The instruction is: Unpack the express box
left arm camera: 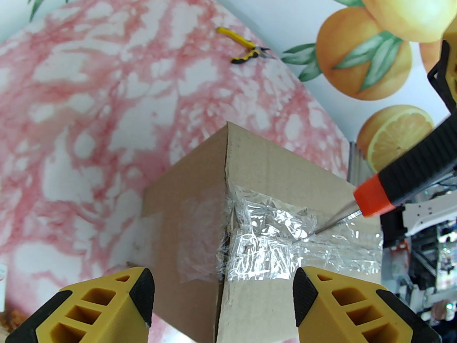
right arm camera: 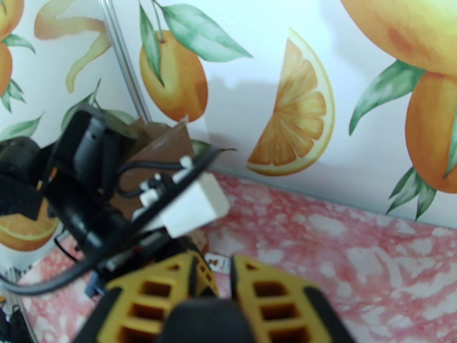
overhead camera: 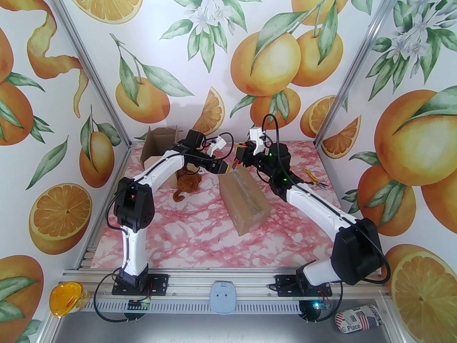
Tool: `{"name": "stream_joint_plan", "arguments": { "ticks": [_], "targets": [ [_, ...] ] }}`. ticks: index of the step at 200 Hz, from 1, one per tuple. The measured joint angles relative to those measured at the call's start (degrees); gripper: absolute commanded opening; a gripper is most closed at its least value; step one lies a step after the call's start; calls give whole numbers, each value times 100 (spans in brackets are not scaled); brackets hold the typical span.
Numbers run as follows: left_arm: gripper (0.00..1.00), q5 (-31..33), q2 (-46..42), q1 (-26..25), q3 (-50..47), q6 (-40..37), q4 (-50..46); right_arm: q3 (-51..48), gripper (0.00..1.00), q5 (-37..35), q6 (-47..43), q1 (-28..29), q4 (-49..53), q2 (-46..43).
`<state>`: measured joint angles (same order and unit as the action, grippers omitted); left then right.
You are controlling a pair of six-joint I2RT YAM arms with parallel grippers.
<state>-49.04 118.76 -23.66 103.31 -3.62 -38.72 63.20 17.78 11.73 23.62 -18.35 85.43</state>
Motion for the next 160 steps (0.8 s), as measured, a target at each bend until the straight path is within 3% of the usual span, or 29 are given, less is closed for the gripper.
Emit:
{"name": "stream_joint_plan", "arguments": {
  "ticks": [54, 160],
  "targets": [
    [61, -109, 181, -2, -2, -114, -142, -197, 10, -361, -219, 142, -216, 39],
    [46, -214, 219, -11, -94, -125, -87, -520, 9, -833, -562, 328, -599, 50]
  ]
}}
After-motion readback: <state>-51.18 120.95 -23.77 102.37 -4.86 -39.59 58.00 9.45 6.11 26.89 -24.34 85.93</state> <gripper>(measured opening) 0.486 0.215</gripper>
